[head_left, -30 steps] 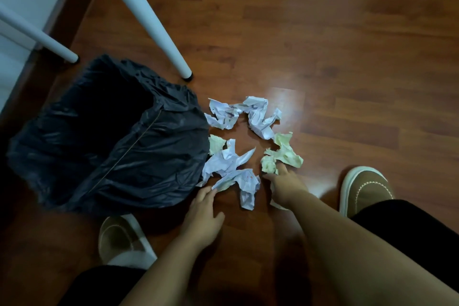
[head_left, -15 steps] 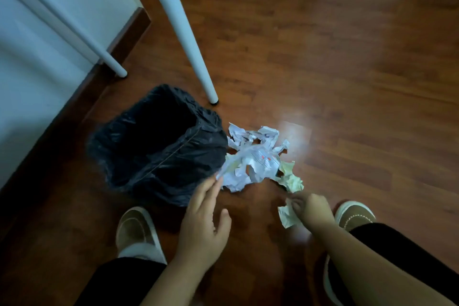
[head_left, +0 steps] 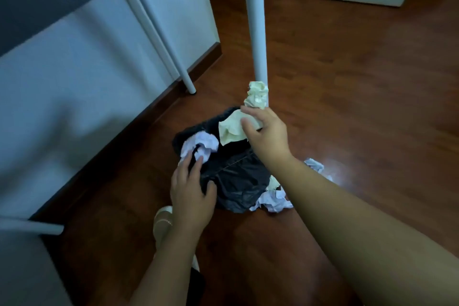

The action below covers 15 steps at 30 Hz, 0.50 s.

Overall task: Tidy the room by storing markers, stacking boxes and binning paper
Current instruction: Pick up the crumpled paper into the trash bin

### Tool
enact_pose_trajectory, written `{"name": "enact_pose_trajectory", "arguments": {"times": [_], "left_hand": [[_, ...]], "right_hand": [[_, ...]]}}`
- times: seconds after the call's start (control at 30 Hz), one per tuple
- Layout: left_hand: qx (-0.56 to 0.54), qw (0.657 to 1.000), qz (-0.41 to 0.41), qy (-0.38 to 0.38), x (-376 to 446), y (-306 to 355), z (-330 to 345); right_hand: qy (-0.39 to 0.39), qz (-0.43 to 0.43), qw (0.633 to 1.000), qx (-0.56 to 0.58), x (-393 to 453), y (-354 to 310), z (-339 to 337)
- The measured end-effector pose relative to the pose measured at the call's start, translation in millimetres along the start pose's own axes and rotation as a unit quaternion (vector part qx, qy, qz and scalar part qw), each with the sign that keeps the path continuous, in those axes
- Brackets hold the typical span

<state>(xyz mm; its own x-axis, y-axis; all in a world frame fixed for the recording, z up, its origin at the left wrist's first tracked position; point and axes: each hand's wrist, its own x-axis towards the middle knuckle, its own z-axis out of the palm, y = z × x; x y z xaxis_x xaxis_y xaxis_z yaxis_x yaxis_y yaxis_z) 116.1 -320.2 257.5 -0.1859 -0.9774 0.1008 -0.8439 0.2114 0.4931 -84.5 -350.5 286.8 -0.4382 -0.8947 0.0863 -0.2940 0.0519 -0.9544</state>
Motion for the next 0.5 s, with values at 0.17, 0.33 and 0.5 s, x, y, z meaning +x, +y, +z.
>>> {"name": "enact_pose_trajectory", "arguments": {"times": [0.17, 0.33, 0.5], "left_hand": [[-0.025, 1.0, -0.012, 0.01, -24, 7, 13], [-0.014, 0.994, 0.066, -0.09, -47, 24, 54], [0.035, 0.973, 0.086, -0.213, -46, 42, 110]], "right_hand": [[-0.148, 0.06, 0.984, -0.079, -2, 25, 20], [0.005, 0.135, 0.988, -0.071, -8, 73, -34], [-0.02, 0.235, 0.952, -0.194, -22, 149, -93]]}}
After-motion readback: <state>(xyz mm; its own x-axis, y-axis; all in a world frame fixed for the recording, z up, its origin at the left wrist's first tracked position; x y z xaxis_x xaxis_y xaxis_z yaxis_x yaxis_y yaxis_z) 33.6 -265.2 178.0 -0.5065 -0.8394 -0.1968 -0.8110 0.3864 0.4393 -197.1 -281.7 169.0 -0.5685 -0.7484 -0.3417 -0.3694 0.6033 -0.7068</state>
